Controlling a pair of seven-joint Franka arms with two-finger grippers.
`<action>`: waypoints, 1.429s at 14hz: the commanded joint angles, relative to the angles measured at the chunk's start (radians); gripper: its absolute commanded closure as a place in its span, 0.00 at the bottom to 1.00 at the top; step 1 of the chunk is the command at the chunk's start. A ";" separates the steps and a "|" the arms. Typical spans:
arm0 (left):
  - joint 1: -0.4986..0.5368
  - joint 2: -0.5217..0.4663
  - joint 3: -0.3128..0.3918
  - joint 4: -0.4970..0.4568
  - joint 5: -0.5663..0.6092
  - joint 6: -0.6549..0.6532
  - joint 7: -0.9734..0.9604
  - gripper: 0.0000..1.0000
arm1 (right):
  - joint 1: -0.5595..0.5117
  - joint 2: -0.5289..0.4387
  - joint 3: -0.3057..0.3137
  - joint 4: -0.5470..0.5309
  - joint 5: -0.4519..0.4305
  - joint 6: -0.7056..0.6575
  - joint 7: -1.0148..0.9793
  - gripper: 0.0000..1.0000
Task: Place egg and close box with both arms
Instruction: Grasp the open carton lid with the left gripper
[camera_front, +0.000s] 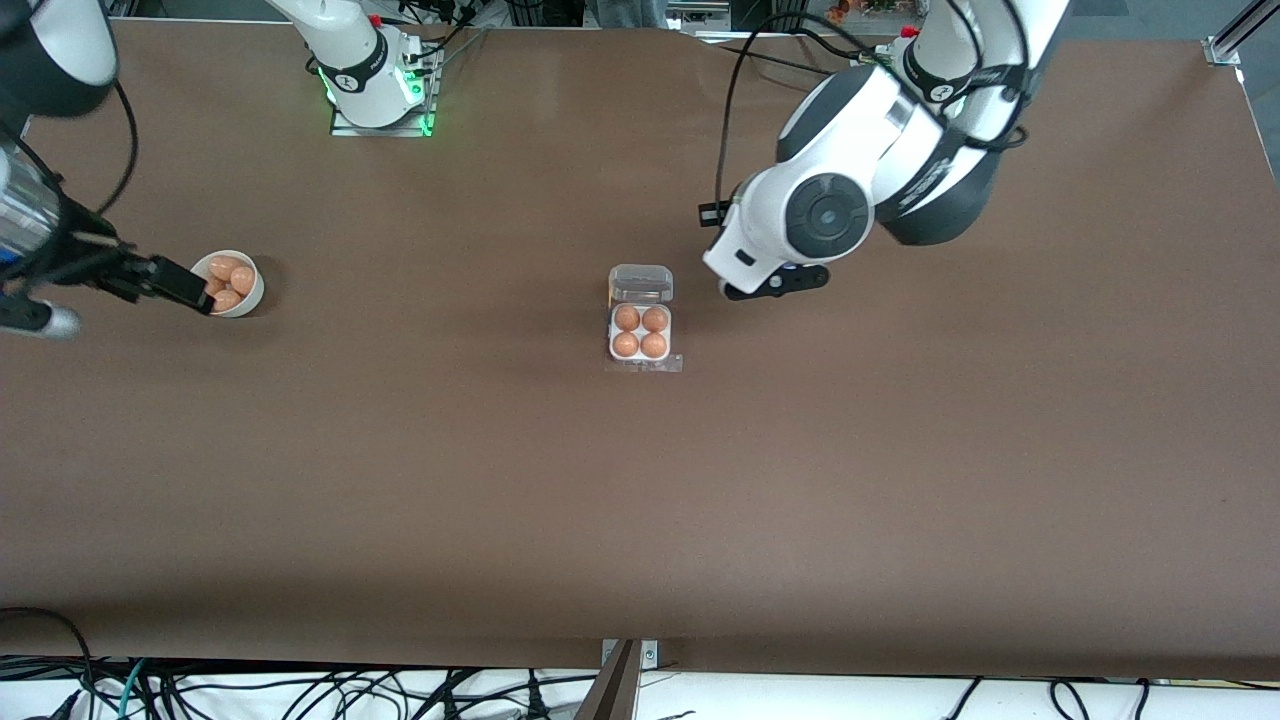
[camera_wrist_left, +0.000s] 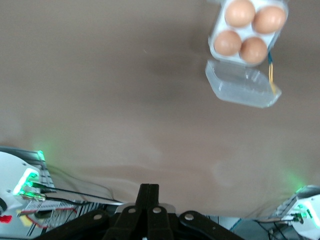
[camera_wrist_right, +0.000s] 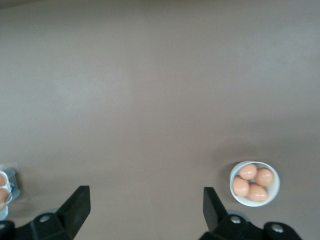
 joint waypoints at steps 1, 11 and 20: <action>-0.059 0.092 0.011 0.065 -0.047 0.014 -0.042 0.98 | -0.017 -0.090 0.021 -0.040 -0.067 -0.050 -0.013 0.00; -0.180 0.272 0.010 0.109 -0.077 0.125 -0.074 0.96 | -0.009 -0.090 0.019 0.000 -0.057 -0.098 0.007 0.00; -0.229 0.329 0.034 0.106 -0.045 0.274 -0.094 0.96 | -0.014 -0.085 0.016 0.001 -0.060 -0.099 -0.010 0.00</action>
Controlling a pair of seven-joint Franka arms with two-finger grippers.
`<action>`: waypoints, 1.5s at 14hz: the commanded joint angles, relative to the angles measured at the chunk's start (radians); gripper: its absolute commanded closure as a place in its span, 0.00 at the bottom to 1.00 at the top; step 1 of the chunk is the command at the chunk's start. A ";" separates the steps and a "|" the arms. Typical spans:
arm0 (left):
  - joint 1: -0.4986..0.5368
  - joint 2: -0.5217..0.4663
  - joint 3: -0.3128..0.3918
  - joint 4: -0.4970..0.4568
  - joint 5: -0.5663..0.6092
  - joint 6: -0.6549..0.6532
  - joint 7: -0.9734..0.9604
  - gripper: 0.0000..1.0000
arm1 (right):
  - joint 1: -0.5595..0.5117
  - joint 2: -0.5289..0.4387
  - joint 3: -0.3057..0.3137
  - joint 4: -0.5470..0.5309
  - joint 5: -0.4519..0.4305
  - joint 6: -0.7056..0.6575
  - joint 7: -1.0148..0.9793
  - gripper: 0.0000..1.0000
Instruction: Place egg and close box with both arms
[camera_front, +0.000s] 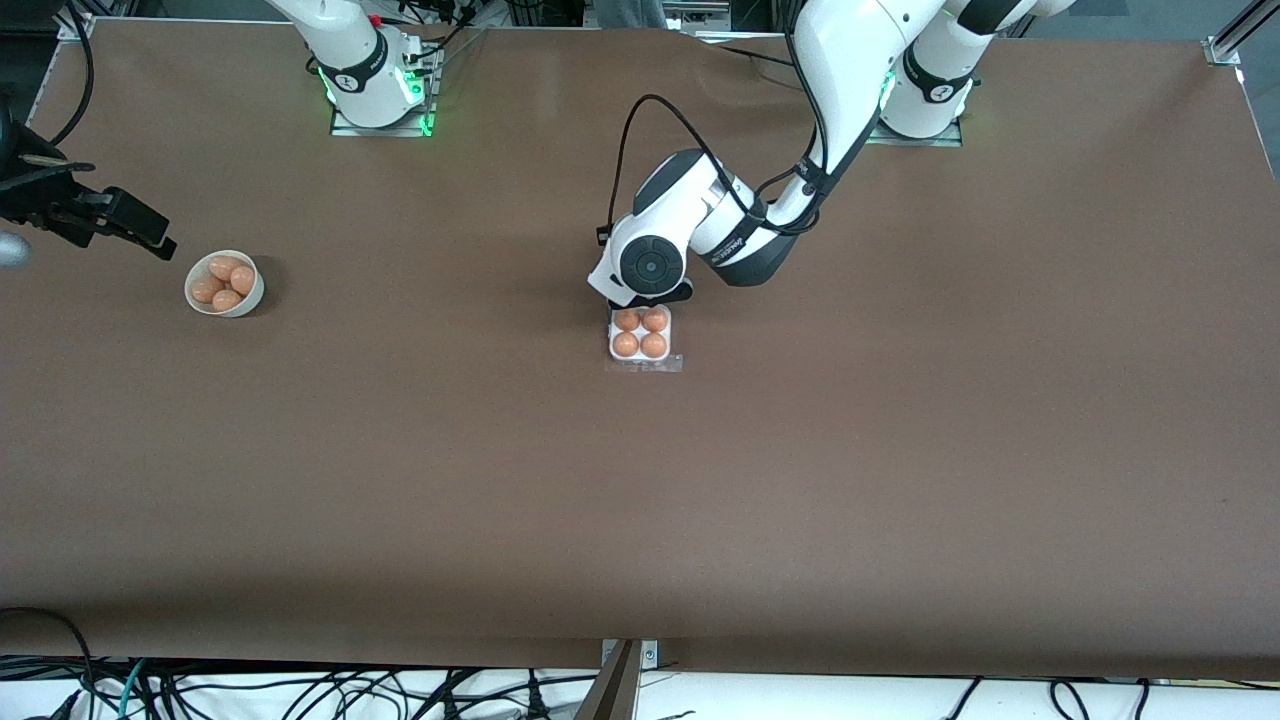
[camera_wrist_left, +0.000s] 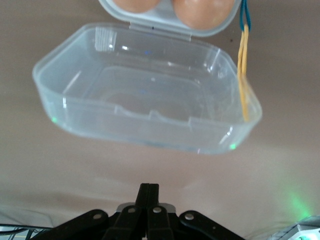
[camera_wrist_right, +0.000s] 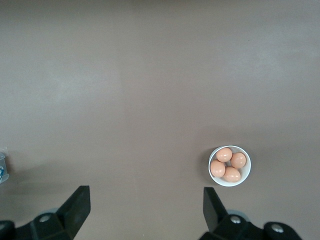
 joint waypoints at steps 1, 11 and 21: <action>-0.010 0.017 0.025 0.037 0.025 0.002 -0.017 0.98 | -0.011 -0.005 0.008 0.005 -0.010 -0.013 -0.010 0.00; -0.004 0.008 0.137 0.154 0.052 0.134 -0.026 0.97 | -0.008 -0.005 0.014 0.005 -0.010 -0.013 0.003 0.00; 0.129 -0.208 0.214 0.178 0.454 -0.167 0.234 0.01 | -0.003 -0.005 0.014 0.004 -0.009 -0.014 0.010 0.00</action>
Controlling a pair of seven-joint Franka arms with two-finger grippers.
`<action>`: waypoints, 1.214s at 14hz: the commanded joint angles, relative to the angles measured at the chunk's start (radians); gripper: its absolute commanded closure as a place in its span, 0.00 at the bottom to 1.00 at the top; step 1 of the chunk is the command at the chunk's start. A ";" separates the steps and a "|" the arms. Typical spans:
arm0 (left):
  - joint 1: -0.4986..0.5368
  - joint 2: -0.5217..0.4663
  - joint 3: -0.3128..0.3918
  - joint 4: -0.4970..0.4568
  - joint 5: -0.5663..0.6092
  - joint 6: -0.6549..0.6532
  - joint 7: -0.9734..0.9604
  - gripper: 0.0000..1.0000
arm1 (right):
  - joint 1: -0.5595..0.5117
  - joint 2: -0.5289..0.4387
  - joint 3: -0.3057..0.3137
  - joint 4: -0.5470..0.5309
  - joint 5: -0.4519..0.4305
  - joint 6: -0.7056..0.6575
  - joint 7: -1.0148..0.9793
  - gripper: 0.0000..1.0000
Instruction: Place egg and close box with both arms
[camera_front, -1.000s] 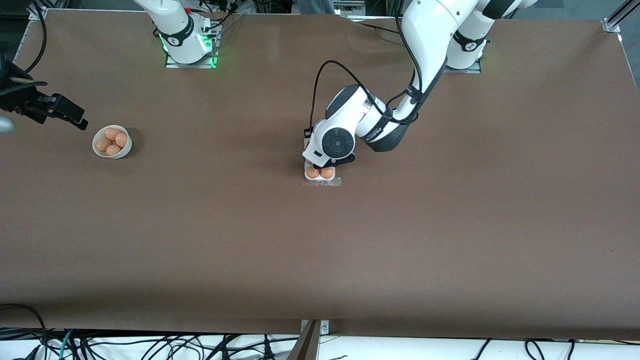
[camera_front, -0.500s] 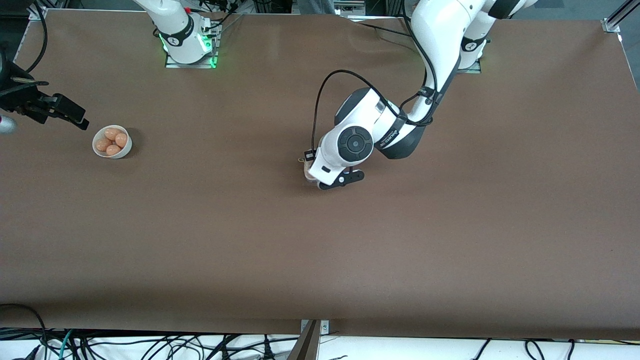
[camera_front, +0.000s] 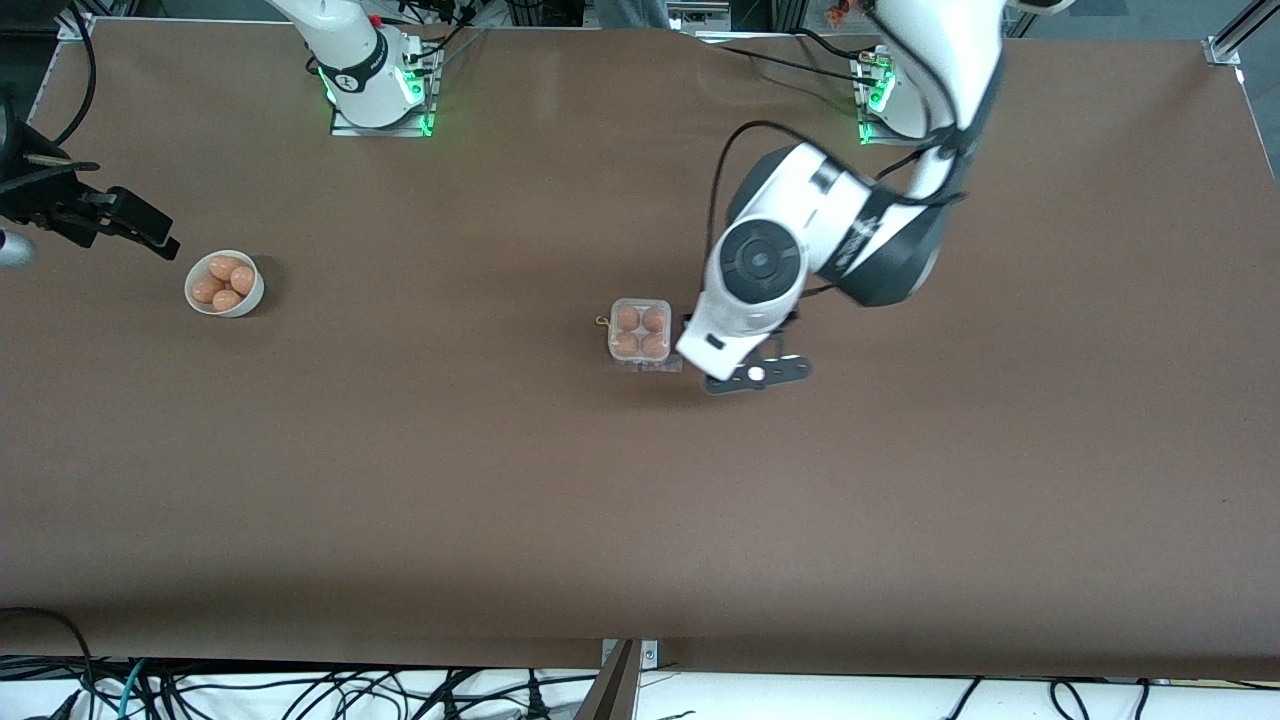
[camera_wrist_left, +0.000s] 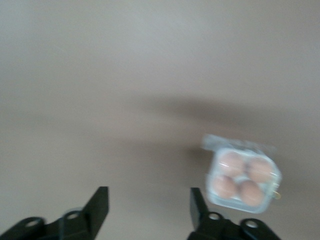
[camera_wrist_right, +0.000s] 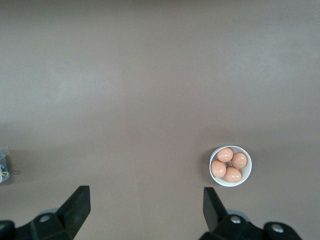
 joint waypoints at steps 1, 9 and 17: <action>0.102 -0.073 -0.004 -0.011 0.087 -0.072 0.140 0.00 | -0.004 -0.005 0.008 0.005 -0.009 -0.012 0.008 0.00; 0.388 -0.201 -0.004 -0.011 0.095 -0.142 0.452 0.00 | -0.004 -0.005 0.008 0.005 -0.009 -0.012 0.001 0.00; 0.550 -0.363 0.001 -0.109 0.095 -0.133 0.729 0.00 | -0.004 -0.005 0.008 0.005 -0.009 -0.012 0.002 0.00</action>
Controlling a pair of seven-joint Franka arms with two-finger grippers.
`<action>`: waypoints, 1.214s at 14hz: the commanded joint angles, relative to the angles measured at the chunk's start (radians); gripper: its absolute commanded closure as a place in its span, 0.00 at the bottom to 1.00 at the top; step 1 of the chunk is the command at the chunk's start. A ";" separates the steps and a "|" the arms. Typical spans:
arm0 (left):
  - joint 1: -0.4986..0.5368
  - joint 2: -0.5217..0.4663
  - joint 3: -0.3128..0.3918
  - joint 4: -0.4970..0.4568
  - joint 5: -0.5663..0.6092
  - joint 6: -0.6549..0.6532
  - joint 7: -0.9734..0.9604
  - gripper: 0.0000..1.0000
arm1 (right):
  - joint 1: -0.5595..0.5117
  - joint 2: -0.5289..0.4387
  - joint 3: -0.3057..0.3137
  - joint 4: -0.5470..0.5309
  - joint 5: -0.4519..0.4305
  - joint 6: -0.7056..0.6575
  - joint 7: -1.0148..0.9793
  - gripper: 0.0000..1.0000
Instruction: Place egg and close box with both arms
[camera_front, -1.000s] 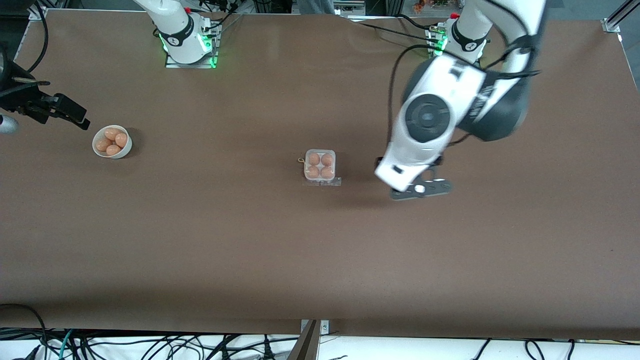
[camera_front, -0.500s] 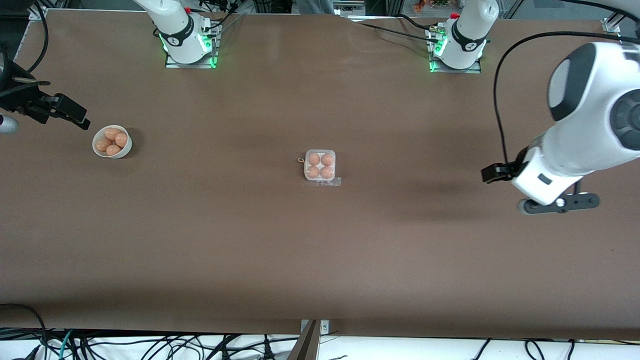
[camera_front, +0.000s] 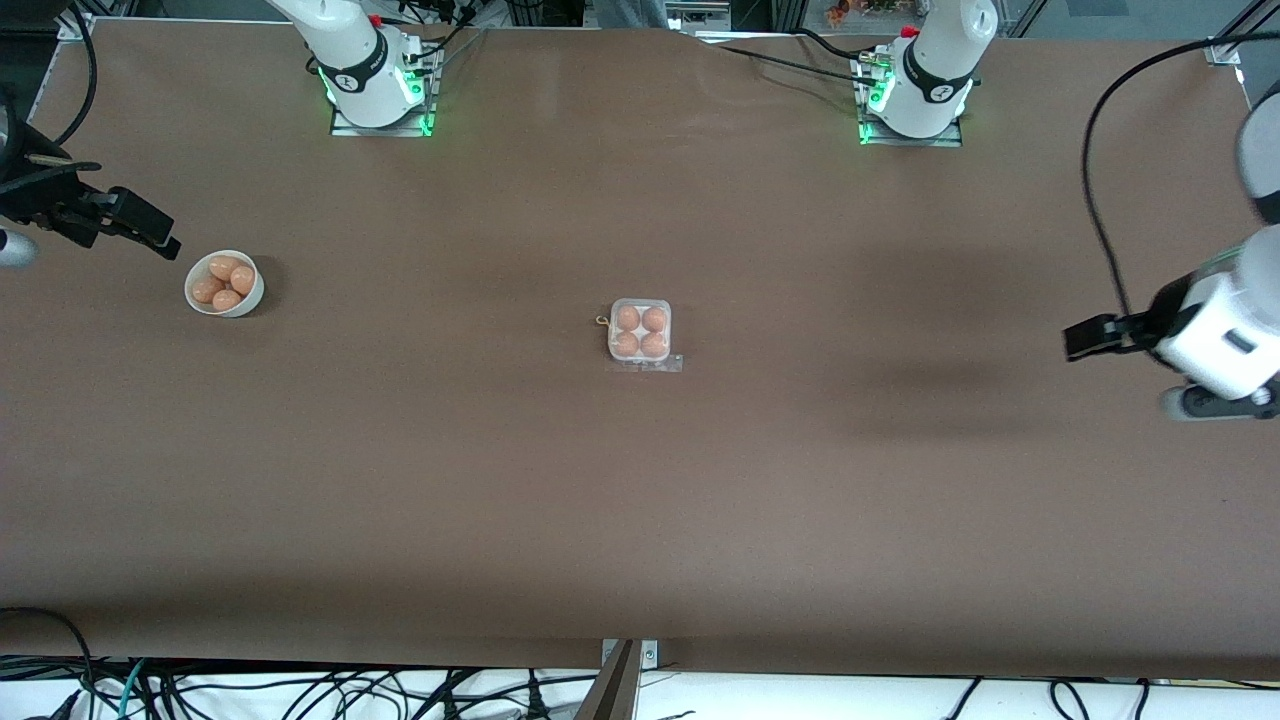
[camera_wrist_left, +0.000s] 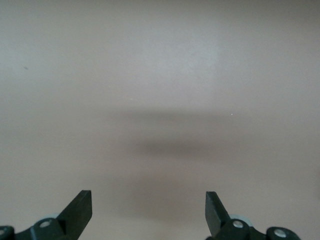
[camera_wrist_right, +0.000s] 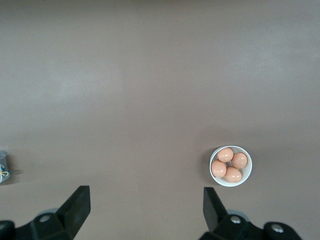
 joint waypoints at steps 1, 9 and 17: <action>0.031 -0.145 -0.012 -0.150 0.013 0.008 0.075 0.00 | -0.004 -0.005 0.007 0.005 -0.009 -0.012 -0.001 0.00; 0.028 -0.380 -0.013 -0.481 -0.069 0.181 0.054 0.00 | -0.007 -0.005 0.002 0.004 -0.007 -0.012 -0.004 0.00; 0.028 -0.399 -0.013 -0.464 -0.096 0.124 0.041 0.00 | -0.007 -0.005 0.002 0.005 -0.007 -0.012 -0.006 0.00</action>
